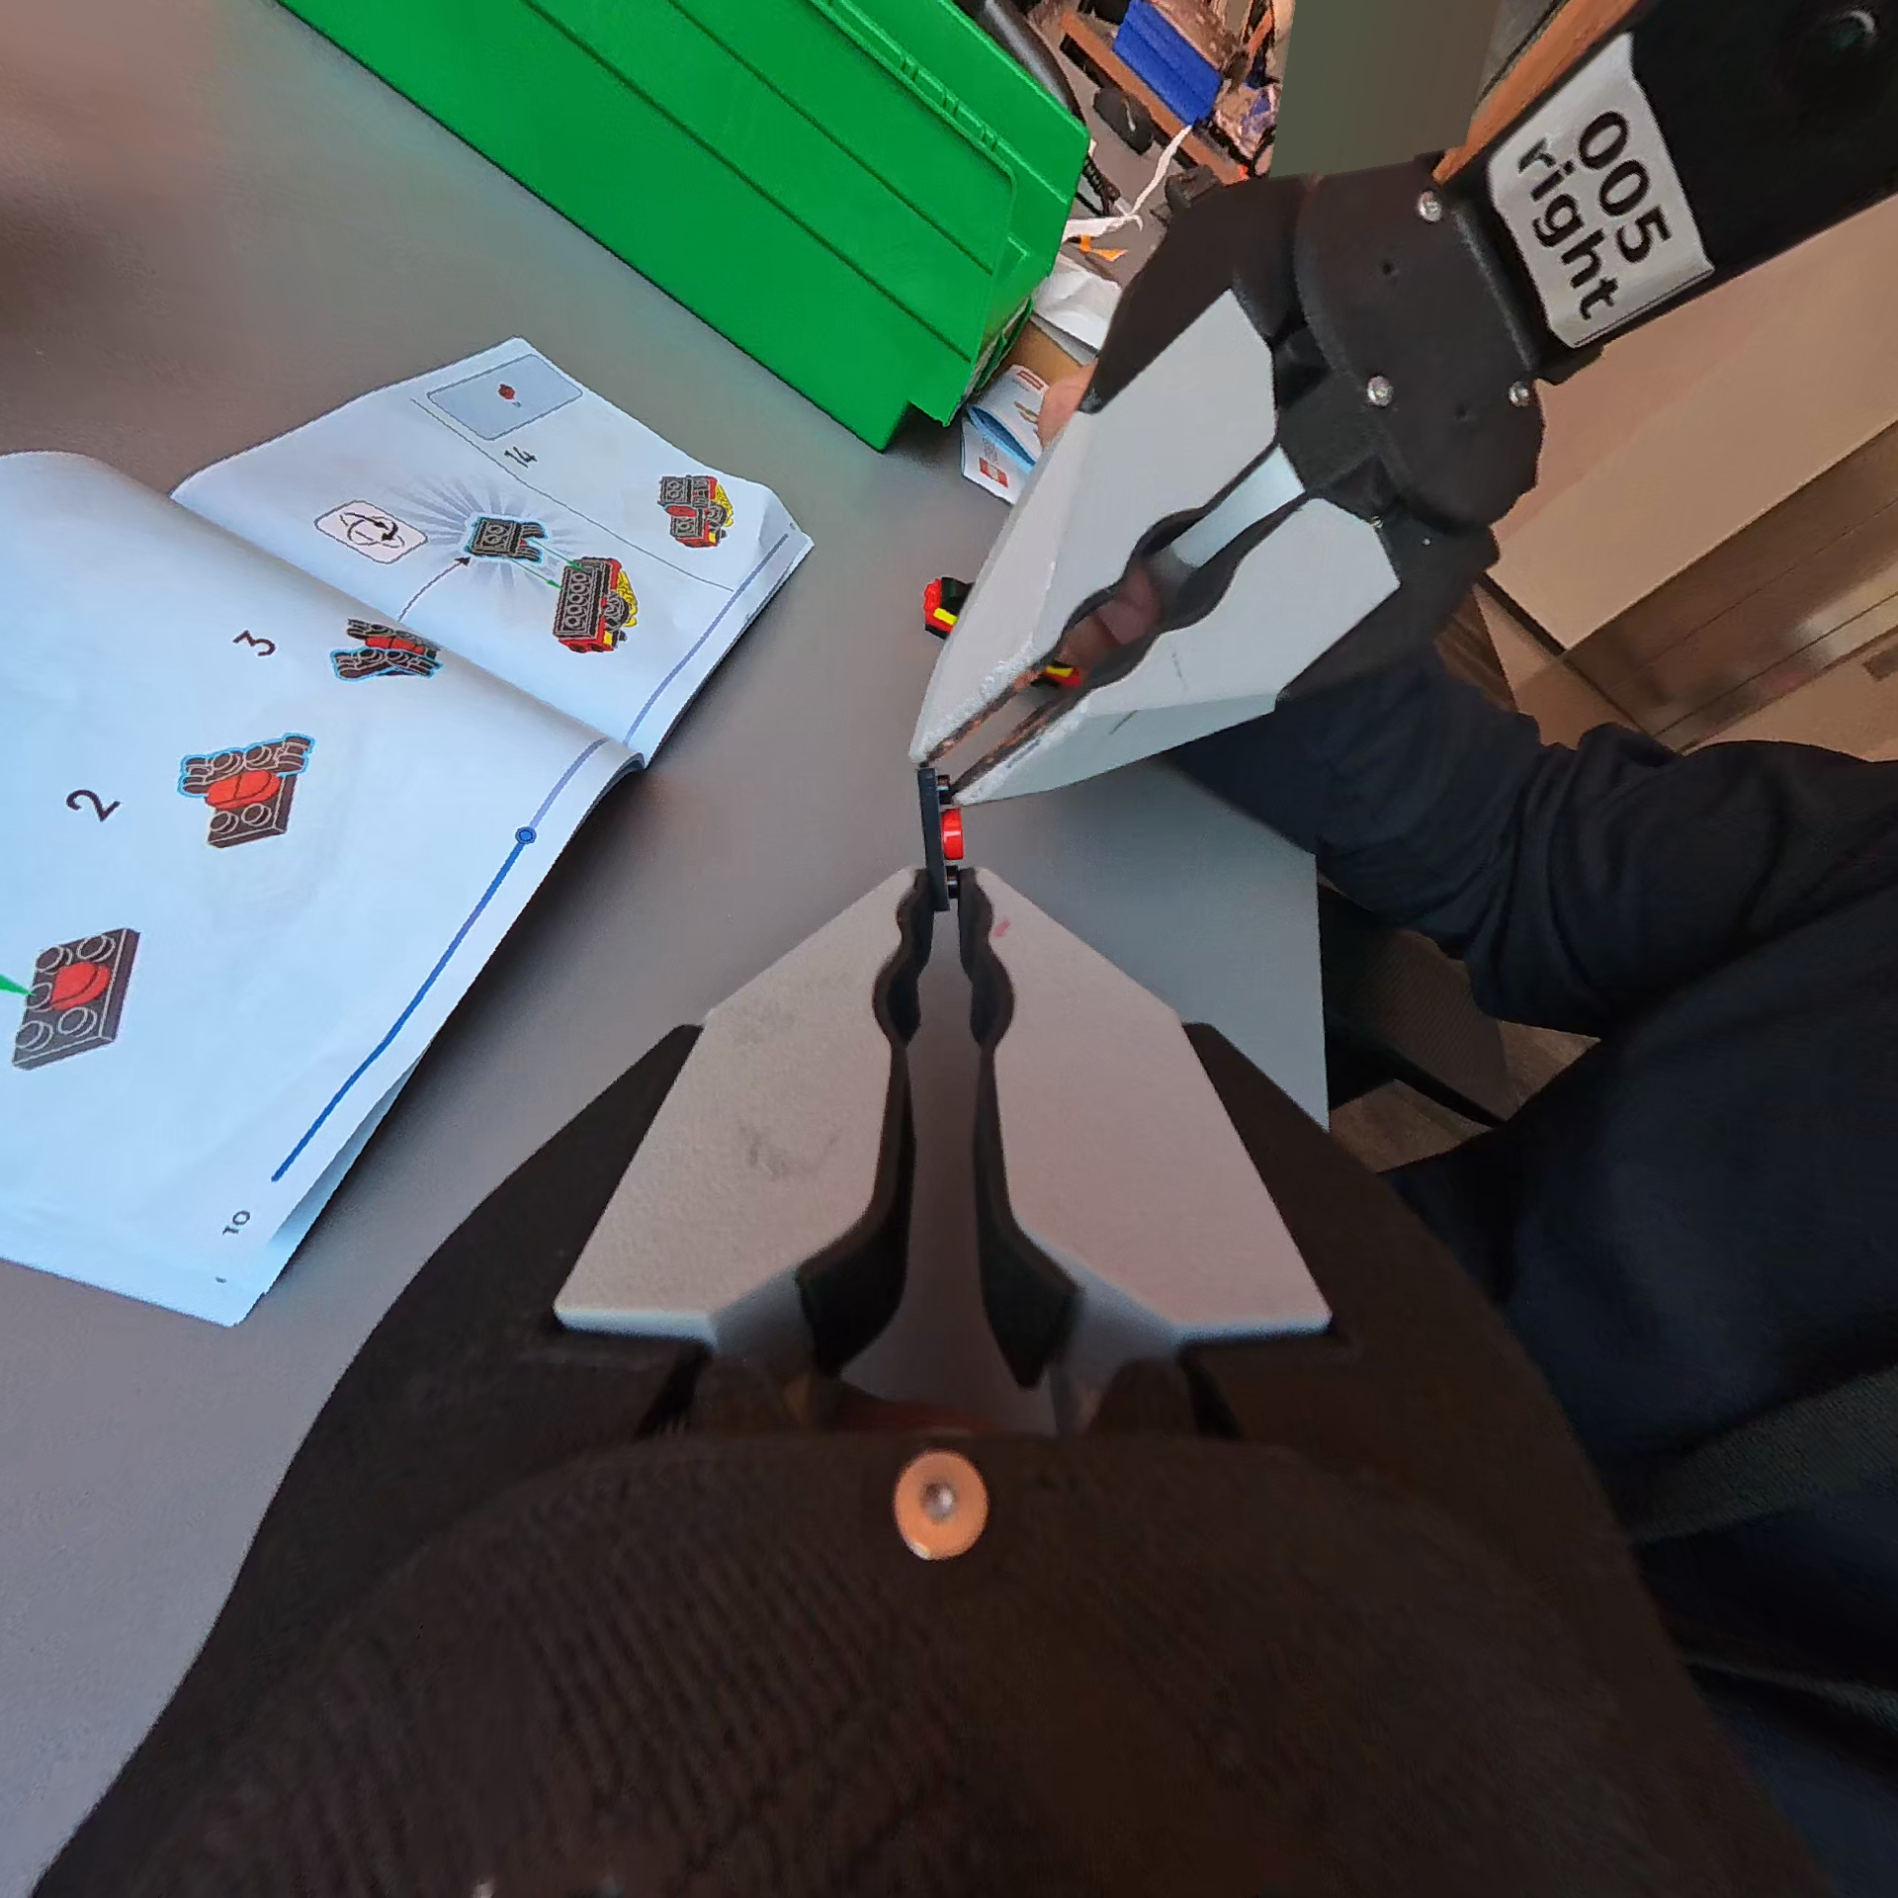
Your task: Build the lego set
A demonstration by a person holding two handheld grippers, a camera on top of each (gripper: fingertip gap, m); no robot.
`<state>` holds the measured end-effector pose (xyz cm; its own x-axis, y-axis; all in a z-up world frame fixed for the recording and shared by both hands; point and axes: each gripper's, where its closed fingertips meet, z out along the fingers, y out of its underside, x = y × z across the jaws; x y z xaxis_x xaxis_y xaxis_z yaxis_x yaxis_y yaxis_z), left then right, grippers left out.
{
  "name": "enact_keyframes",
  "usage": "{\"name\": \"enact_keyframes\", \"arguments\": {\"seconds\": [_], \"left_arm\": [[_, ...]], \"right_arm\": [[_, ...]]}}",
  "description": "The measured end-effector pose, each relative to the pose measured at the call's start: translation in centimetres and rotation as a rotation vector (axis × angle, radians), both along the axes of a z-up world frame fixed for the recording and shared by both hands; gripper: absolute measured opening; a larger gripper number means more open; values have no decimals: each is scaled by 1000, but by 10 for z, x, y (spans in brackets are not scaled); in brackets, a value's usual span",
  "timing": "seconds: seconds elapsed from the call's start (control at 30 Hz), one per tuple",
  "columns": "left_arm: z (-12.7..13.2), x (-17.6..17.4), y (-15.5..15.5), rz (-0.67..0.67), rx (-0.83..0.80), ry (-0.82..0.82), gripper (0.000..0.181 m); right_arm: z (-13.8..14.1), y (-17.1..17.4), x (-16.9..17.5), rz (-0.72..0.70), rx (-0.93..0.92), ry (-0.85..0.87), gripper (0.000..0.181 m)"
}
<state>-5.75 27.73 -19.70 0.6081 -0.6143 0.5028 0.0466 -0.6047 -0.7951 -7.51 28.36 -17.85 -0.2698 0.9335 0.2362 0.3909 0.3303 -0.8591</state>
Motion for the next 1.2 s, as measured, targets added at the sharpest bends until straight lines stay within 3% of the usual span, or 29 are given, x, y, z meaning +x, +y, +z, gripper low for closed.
{"name": "enact_keyframes", "arguments": {"seconds": [0.6,0.9,1.0,1.07,1.13,1.2], "left_arm": [[-11,5,-6,-46,-37,66,1],[-10,4,-6,-44,-35,50,1],[-8,6,-4,-42,-2,59,1],[-9,6,-3,-29,1,74,1],[-5,-1,-1,-14,-6,32,1],[-3,-6,1,6,-11,0,1]], "right_arm": [[-17,-3,5,56,210,-87,0],[-11,-7,6,75,134,-45,0],[-9,-47,9,264,8,-55,0],[-33,-49,6,262,145,-180,0],[-23,-41,2,198,187,-117,0],[-1,-30,6,161,96,-26,0]]}}
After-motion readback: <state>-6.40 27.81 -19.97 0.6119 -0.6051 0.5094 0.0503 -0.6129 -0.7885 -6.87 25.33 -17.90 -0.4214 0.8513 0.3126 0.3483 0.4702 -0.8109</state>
